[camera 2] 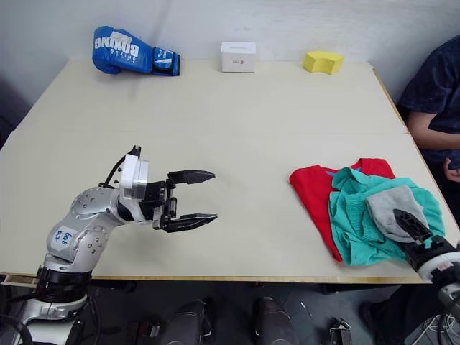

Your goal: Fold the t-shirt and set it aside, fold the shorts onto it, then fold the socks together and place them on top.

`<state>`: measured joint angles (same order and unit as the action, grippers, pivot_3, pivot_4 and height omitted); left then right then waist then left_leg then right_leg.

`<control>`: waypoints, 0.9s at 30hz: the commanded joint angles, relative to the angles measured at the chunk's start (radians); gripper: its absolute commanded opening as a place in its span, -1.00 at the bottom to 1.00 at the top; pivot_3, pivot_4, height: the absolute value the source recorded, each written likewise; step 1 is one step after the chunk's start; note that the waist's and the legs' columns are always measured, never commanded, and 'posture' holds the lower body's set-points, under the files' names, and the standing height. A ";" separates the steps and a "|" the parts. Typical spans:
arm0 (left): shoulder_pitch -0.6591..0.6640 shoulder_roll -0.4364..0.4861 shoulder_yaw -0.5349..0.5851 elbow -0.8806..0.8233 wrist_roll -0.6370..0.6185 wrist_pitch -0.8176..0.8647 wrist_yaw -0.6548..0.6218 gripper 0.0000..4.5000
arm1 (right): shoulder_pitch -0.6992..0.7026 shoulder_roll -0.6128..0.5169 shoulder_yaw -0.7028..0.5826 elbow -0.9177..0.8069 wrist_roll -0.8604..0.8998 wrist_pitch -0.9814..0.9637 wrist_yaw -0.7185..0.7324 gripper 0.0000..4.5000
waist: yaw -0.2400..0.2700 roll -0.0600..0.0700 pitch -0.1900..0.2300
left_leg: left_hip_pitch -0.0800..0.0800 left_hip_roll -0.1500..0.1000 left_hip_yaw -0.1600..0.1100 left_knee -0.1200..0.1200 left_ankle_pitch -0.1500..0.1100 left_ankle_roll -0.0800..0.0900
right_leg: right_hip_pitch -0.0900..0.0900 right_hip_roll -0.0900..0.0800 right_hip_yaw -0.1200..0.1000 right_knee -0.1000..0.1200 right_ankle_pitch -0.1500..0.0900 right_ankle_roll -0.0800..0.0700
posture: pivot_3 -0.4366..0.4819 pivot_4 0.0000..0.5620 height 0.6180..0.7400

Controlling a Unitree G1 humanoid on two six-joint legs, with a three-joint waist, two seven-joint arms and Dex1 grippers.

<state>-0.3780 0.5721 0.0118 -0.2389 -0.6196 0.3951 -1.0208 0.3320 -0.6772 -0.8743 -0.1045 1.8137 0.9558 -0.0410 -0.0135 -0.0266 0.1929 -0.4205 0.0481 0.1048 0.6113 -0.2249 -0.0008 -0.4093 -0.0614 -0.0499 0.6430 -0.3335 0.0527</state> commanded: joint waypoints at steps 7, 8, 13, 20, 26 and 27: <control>0.083 0.207 0.120 0.181 0.152 -0.133 -0.057 1.00 | 0.407 -0.257 -0.096 -0.192 -0.904 -0.466 0.785 0.99 | 0.006 0.000 0.000 | 0.000 0.004 0.000 -0.002 -0.003 -0.003 | 0.002 0.004 -0.002 -0.012 0.000 0.000 | -0.05 -0.47 1.00; 0.100 0.214 0.138 0.186 0.152 -0.142 -0.053 1.00 | 0.402 -0.276 -0.092 -0.187 -0.981 -0.542 0.845 0.99 | 0.006 0.000 0.000 | -0.001 0.005 0.001 -0.002 -0.004 -0.004 | 0.002 0.004 -0.002 -0.015 0.003 -0.002 | -0.05 -0.47 1.00; 0.199 0.223 0.239 0.193 0.151 -0.180 -0.029 1.00 | 0.206 -0.416 0.037 -0.184 -1.126 -0.698 1.021 0.99 | 0.003 -0.002 0.000 | -0.001 0.005 0.006 -0.001 -0.007 -0.001 | 0.002 0.001 0.000 -0.018 0.006 -0.002 | -0.05 -0.47 1.00; 0.373 0.245 0.347 0.170 0.253 -0.306 0.047 1.00 | -0.384 -0.324 0.648 -0.208 -1.270 -0.831 1.114 0.99 | -0.009 -0.002 0.001 | -0.001 0.007 0.006 -0.001 -0.007 0.000 | 0.000 0.002 -0.001 -0.013 0.006 -0.004 | -0.05 -0.47 1.00; 0.506 0.234 0.414 0.156 0.268 -0.332 0.071 1.00 | -0.704 -0.051 0.936 0.141 -1.513 -1.102 1.171 0.99 | -0.013 -0.003 0.001 | -0.001 0.007 0.007 0.003 -0.006 -0.003 | 0.001 0.002 -0.001 -0.012 0.006 -0.004 | -0.05 -0.47 1.00; 0.519 0.230 0.416 0.148 0.271 -0.338 0.076 1.00 | -0.722 -0.027 0.947 0.181 -1.525 -1.134 1.180 0.99 | -0.011 -0.003 0.001 | -0.001 0.006 0.008 0.003 -0.005 -0.003 | 0.000 0.000 -0.001 -0.011 0.006 -0.004 | -0.05 -0.47 1.00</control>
<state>0.1334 0.8037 0.3981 -0.0618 -0.3510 0.0785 -0.9553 -0.3727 -0.7093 0.0782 0.0323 0.3154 -0.1043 1.1301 -0.0247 -0.0298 0.1940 -0.4214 0.0535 0.1126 0.6149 -0.2304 -0.0037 -0.4089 -0.0617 -0.0507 0.6326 -0.3276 0.0489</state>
